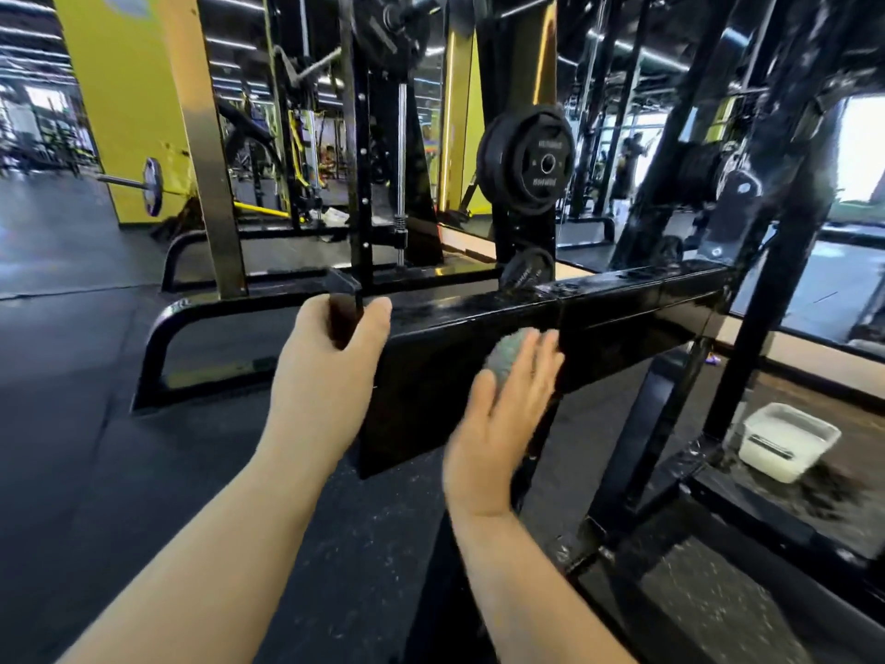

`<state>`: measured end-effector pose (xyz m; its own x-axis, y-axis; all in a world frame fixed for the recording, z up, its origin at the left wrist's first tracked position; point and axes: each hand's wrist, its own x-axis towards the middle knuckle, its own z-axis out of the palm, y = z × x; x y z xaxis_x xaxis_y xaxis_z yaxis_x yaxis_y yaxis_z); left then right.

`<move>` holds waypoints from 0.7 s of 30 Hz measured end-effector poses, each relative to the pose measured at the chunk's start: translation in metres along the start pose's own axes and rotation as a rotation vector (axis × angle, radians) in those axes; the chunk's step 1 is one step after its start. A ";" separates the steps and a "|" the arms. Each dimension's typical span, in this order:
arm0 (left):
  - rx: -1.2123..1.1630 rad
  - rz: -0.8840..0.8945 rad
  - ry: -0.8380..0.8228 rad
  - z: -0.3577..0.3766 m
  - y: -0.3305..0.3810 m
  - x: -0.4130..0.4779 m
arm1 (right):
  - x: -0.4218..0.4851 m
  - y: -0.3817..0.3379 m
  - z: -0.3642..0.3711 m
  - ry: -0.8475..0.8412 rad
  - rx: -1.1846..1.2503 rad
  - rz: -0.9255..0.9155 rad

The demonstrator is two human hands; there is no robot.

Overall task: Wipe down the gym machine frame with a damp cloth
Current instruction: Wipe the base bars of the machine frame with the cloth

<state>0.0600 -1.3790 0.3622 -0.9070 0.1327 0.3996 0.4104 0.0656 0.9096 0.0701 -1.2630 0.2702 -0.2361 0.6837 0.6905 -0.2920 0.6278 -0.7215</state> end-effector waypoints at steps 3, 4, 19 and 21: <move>-0.001 0.005 0.002 -0.003 0.000 0.003 | -0.044 -0.018 0.017 -0.217 -0.068 -0.625; 0.006 0.010 -0.003 -0.004 -0.001 0.003 | -0.035 -0.010 0.014 -0.236 -0.121 -0.758; -0.072 0.028 0.048 0.003 0.001 -0.003 | 0.008 0.026 -0.005 -0.217 -0.185 -0.858; 0.028 0.087 0.052 0.007 0.000 -0.007 | 0.041 0.063 -0.022 -0.089 -0.180 -0.606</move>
<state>0.0667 -1.3726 0.3587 -0.8712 0.0877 0.4830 0.4896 0.0835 0.8679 0.0625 -1.1868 0.2519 -0.1563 0.1586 0.9749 -0.2396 0.9514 -0.1932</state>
